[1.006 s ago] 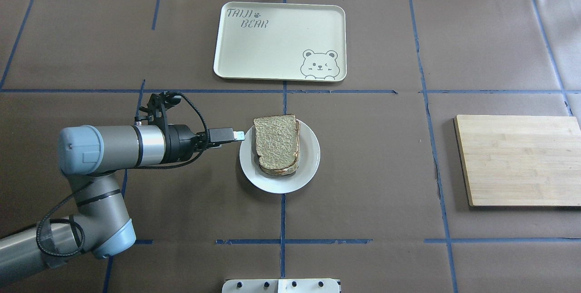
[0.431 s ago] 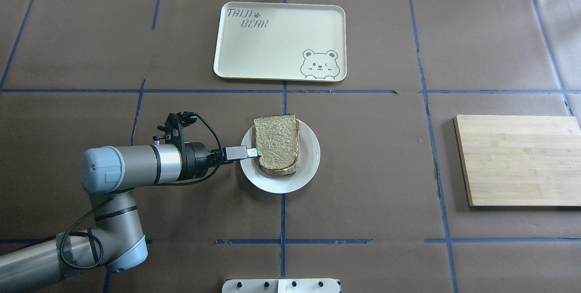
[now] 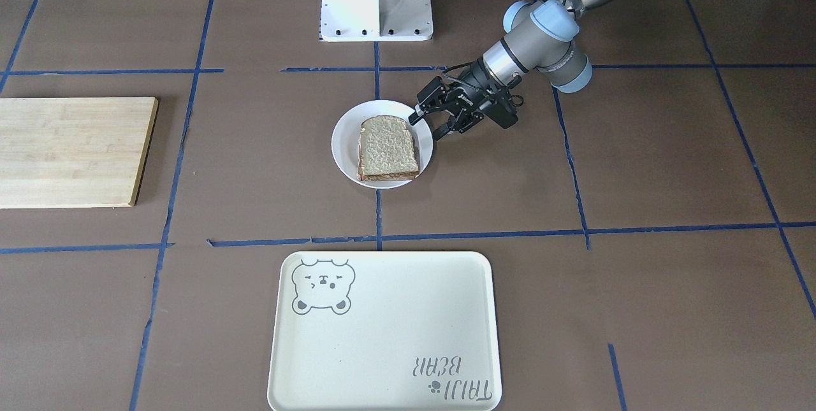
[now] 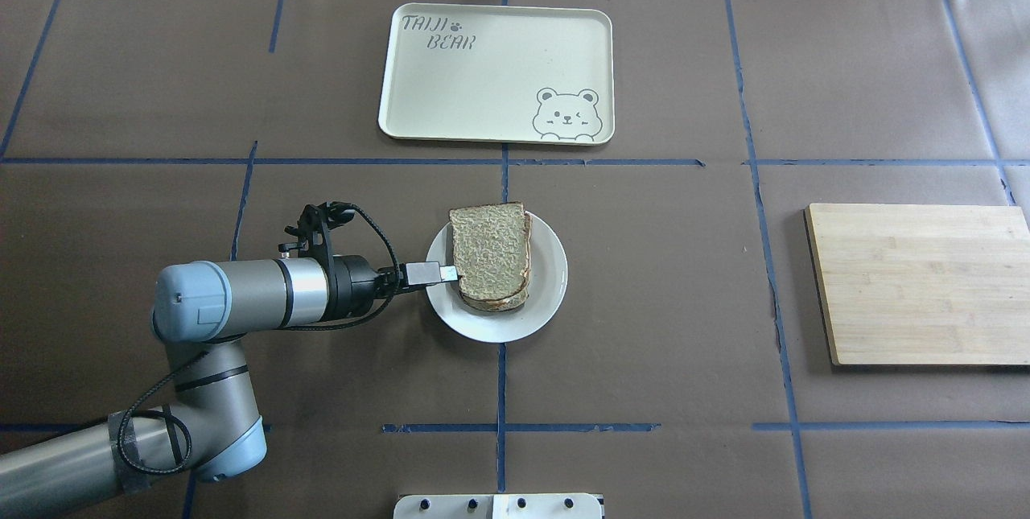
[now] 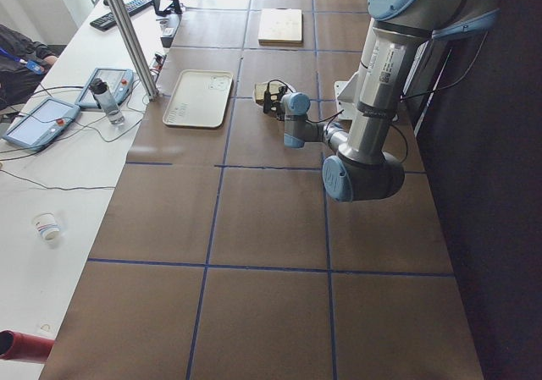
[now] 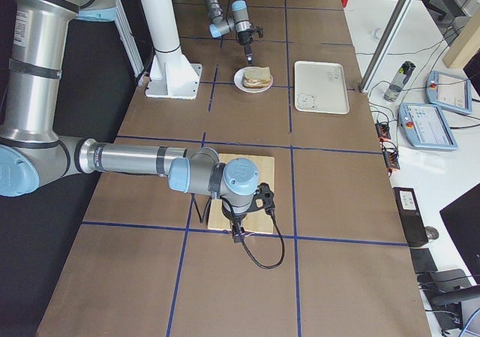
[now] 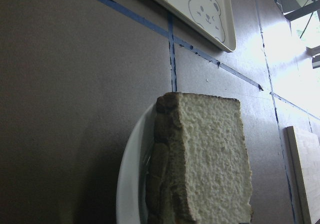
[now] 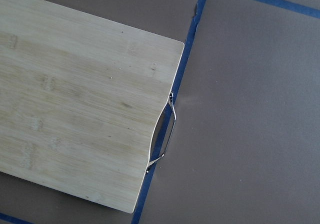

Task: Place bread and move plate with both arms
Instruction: 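Grip the plate rim with the left gripper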

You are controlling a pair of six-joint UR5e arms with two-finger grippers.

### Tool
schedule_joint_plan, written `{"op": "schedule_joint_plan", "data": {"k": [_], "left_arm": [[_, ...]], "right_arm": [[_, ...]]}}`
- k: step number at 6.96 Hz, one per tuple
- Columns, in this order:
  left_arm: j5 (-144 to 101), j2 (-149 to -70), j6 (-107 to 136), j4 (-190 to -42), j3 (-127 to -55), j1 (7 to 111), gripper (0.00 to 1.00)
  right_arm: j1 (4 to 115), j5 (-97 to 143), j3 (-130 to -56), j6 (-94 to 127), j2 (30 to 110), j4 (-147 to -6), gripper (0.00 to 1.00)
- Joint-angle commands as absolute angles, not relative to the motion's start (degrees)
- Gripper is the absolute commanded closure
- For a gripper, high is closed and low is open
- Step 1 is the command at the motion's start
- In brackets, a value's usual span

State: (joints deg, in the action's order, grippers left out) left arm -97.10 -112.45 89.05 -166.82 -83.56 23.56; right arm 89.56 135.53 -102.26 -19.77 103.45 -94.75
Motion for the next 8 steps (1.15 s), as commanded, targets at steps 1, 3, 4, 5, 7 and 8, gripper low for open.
{"op": "schedule_joint_plan", "data": {"k": [1, 3, 4, 5, 7, 8], "left_arm": [[-97.0, -113.1, 91.9, -166.8, -82.8, 23.5, 0.37], [-97.0, -114.4, 92.0, -166.8, -81.2, 23.4, 0.5], [-97.0, -114.4, 92.0, -166.8, -81.2, 23.4, 0.67], [-97.1, -114.4, 92.1, -166.9, -81.3, 23.4, 0.84], [-97.1, -114.6, 94.1, -166.9, -81.9, 23.5, 0.94], [-97.2, -114.6, 96.6, -167.1, -82.0, 23.5, 0.95]], "right_arm": [[89.6, 135.5, -102.2, -19.8, 103.4, -94.7, 0.0], [89.6, 135.5, -102.2, -19.8, 103.4, -94.7, 0.0], [89.6, 135.5, -102.2, -19.8, 103.4, -94.7, 0.0], [89.6, 135.5, -102.2, -19.8, 103.4, -94.7, 0.0], [89.6, 135.5, -102.2, -19.8, 103.4, -94.7, 0.0], [89.6, 135.5, -102.2, -19.8, 103.4, -94.7, 0.0]]}}
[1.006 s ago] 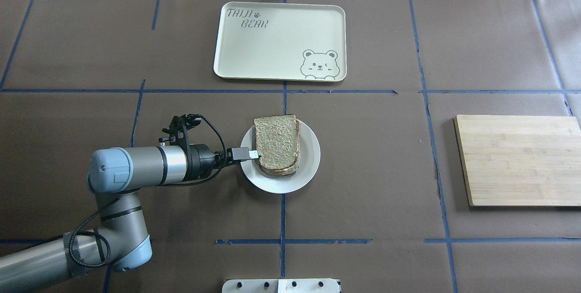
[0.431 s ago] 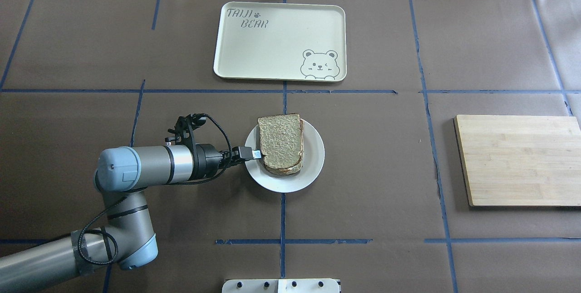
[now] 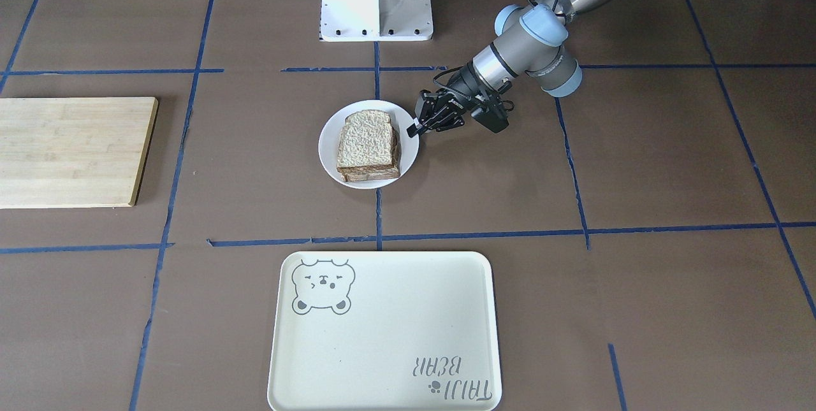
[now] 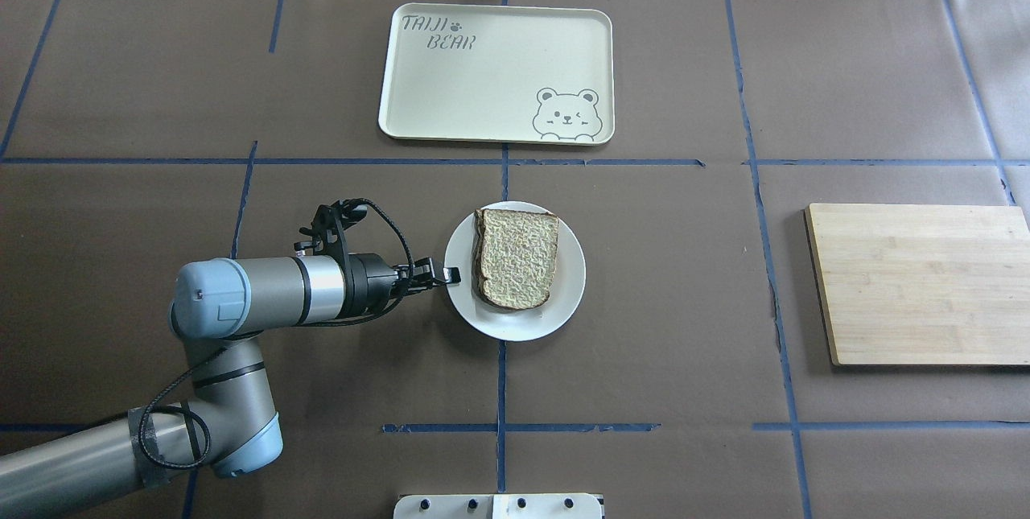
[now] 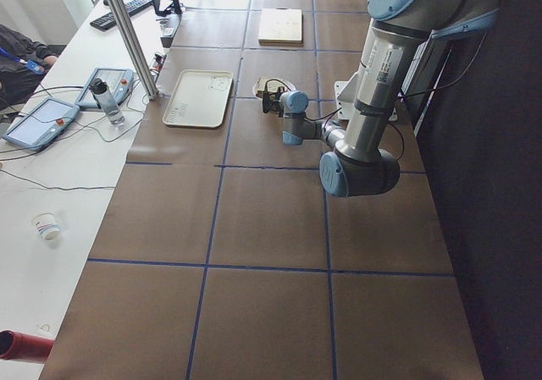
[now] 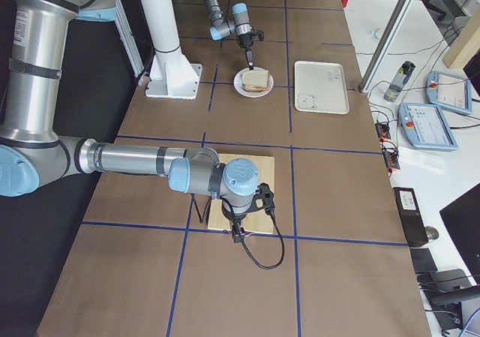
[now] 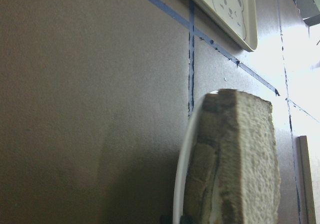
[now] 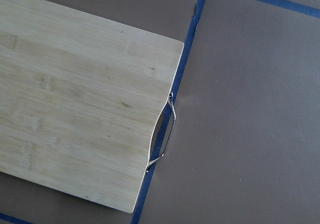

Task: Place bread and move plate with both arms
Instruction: 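Grip the plate rim with the left gripper, then slide the plate with the left gripper onto the bear tray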

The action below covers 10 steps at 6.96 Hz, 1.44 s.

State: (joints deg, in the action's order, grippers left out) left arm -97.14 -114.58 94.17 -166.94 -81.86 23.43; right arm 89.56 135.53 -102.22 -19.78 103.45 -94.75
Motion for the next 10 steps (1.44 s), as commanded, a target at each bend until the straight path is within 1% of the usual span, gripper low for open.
{"op": "schedule_joint_plan", "data": {"k": [1, 5, 7, 8, 9, 10], "left_arm": [[-97.2, -114.5, 98.1, -169.3, -82.1, 23.5, 0.95], [-95.9, -114.6, 107.3, -182.2, -82.2, 24.8, 0.96], [-94.8, -116.1, 107.8, -182.0, -81.4, 28.0, 0.96], [-94.8, -117.5, 111.4, -181.8, -78.5, 30.9, 0.96], [-94.8, -121.7, 112.8, -181.8, -72.6, 33.7, 0.96], [-94.9, -126.6, 113.3, -181.8, -65.0, 36.8, 0.96]], "right_arm": [[89.6, 135.5, -102.1, -19.8, 103.4, -94.7, 0.0], [89.6, 135.5, -102.2, -19.8, 103.4, -94.7, 0.0], [89.6, 135.5, -102.2, -19.8, 103.4, -94.7, 0.0], [89.6, 135.5, -102.2, -19.8, 103.4, -94.7, 0.0], [89.6, 135.5, -102.2, -19.8, 103.4, -94.7, 0.0], [89.6, 135.5, -102.1, -19.8, 103.4, -94.7, 0.0]]}}
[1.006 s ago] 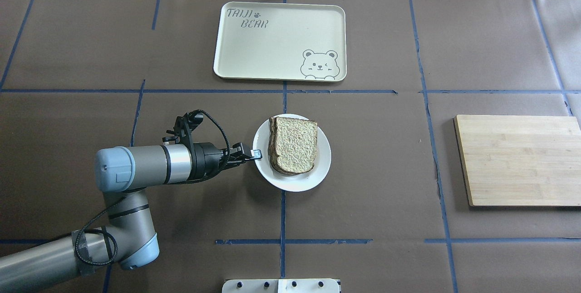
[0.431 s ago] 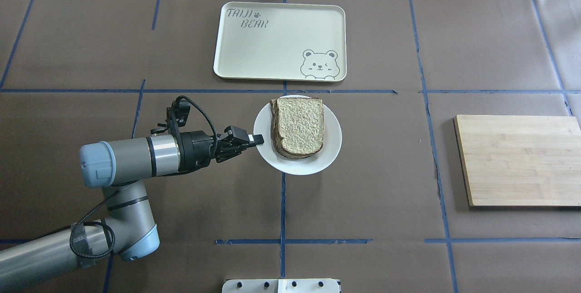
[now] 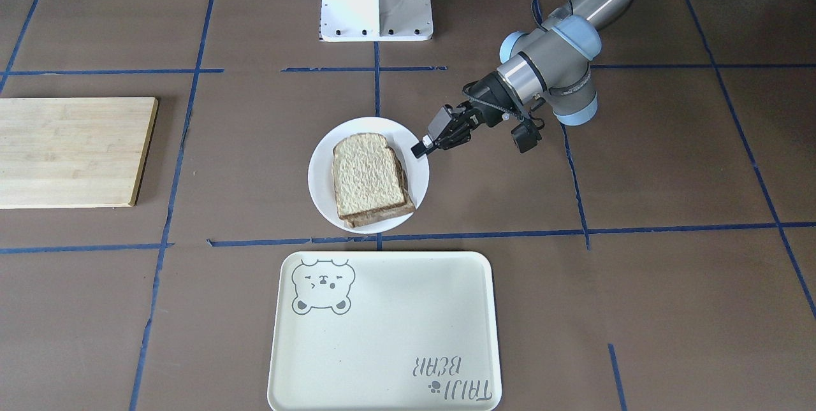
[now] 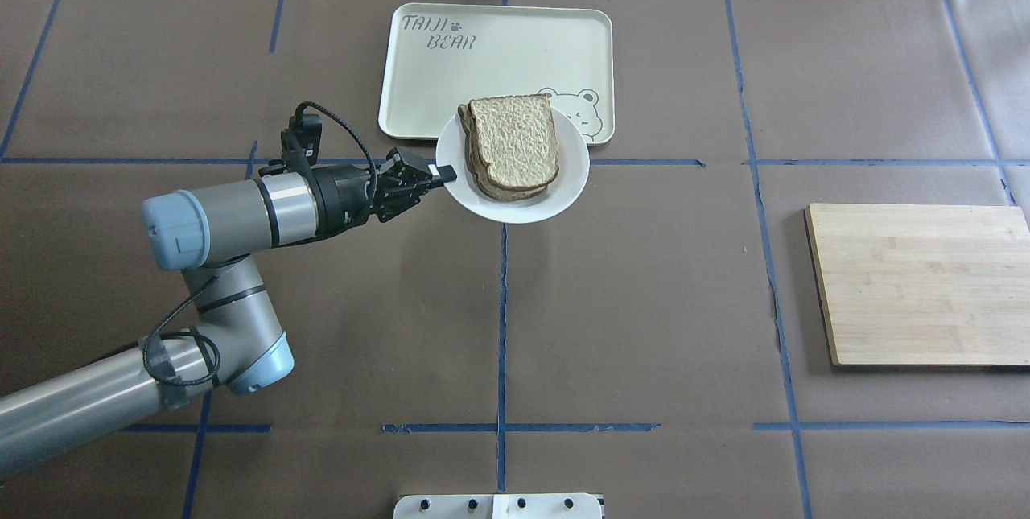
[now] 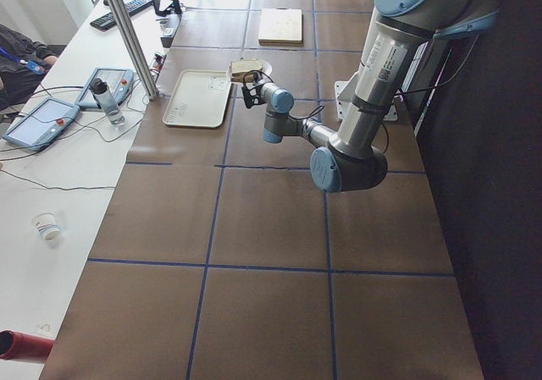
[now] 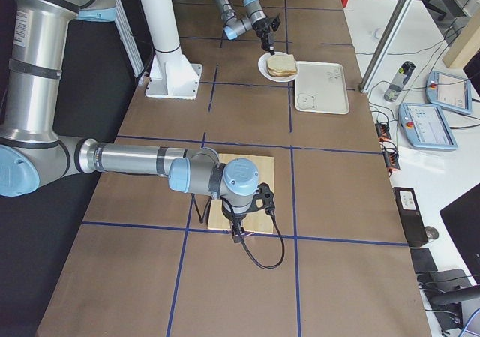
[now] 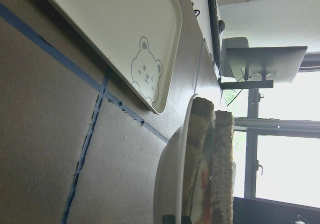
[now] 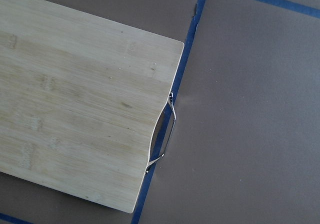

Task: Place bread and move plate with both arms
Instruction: 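Slide the plate with the left gripper onto the bear tray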

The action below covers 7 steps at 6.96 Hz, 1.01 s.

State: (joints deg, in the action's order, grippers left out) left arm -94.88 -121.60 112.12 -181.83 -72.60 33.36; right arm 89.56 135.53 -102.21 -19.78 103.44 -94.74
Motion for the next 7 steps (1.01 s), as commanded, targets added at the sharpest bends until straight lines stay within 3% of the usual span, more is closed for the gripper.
{"op": "schedule_joint_plan", "data": {"k": [1, 4, 6, 7], "left_arm": [[-94.9, -130.9, 117.6, -181.7, -58.5, 39.3, 0.96], [-93.0, -145.7, 117.8, -181.6, -35.4, 40.6, 0.96], [-92.9, -147.0, 117.7, -181.6, -33.0, 40.5, 0.89], [-93.2, -146.9, 117.5, -181.6, -33.0, 40.4, 0.62]], "right_arm": [[89.6, 135.5, -102.1, -19.8, 103.4, -94.7, 0.0], [89.6, 135.5, -102.1, -19.8, 103.4, -94.7, 0.0], [89.6, 135.5, -101.6, -19.8, 103.3, -94.7, 0.0], [89.6, 135.5, -101.7, -19.8, 103.3, -94.7, 0.0]]}}
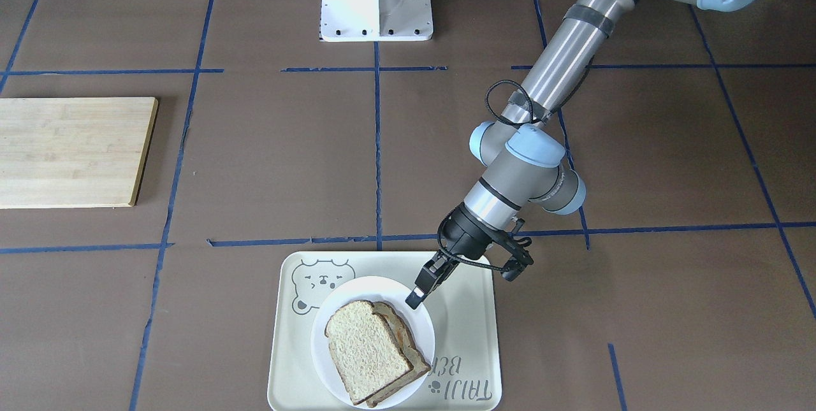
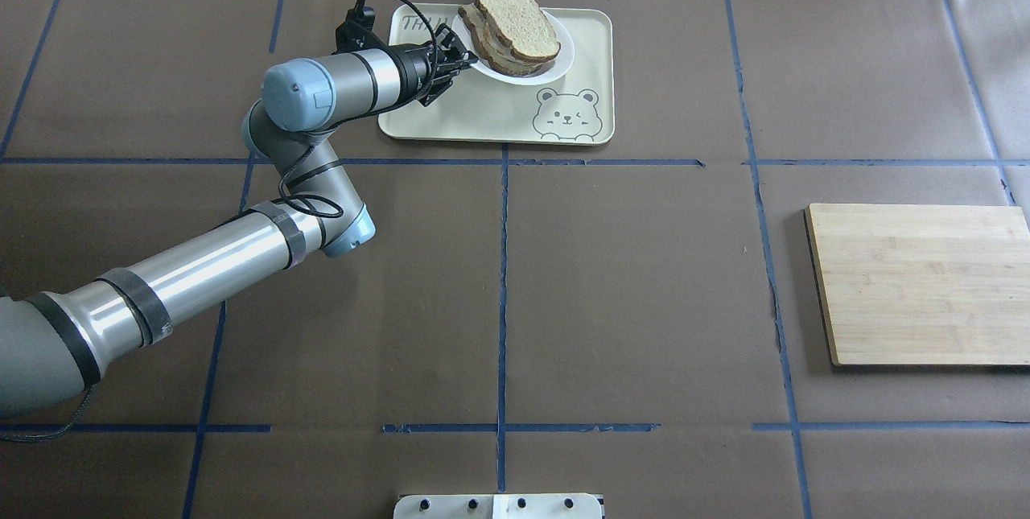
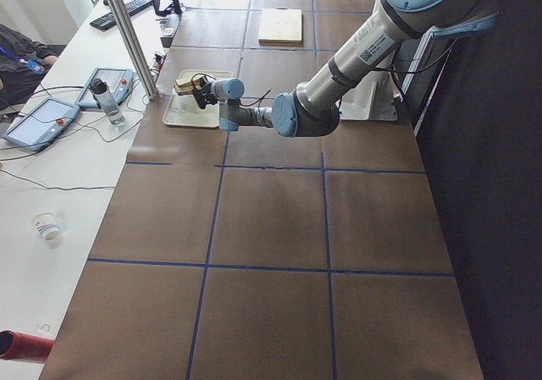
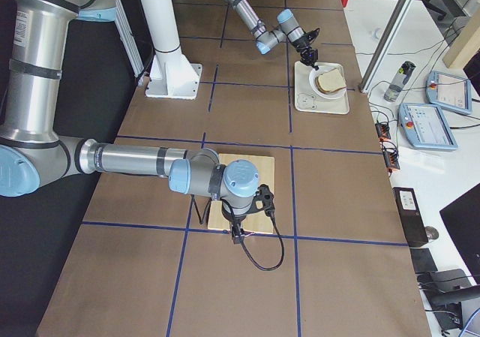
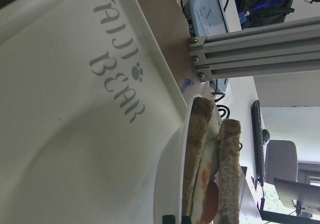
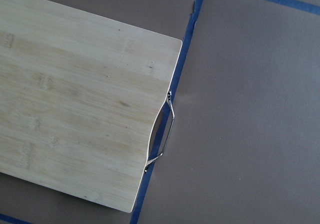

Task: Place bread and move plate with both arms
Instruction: 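Release the plate on the tray with the left gripper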

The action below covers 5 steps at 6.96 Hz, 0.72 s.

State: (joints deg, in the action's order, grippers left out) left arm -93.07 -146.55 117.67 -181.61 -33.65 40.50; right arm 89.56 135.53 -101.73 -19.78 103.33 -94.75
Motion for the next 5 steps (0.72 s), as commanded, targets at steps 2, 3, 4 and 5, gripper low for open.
{"op": "schedule_joint_plan", "data": {"k": [2, 3, 4, 5], "left_arm": [[-94.3, -146.6, 114.1, -181.6, -33.3, 40.6, 0.0], [-97.7, -146.1, 113.0, -181.2, -33.9, 41.2, 0.0], [-99.4, -143.4, 112.9, -177.4, -39.8, 41.2, 0.0], [-103.8, -140.1, 112.8, -167.6, -49.0, 42.5, 0.0]], "right_arm": [[89.6, 135.5, -101.7, -19.8, 103.2, -94.7, 0.0], [89.6, 135.5, -101.7, -19.8, 103.2, -94.7, 0.0], [89.6, 135.5, -101.7, -19.8, 103.2, -94.7, 0.0], [89.6, 135.5, -101.7, -19.8, 103.2, -94.7, 0.0]]}}
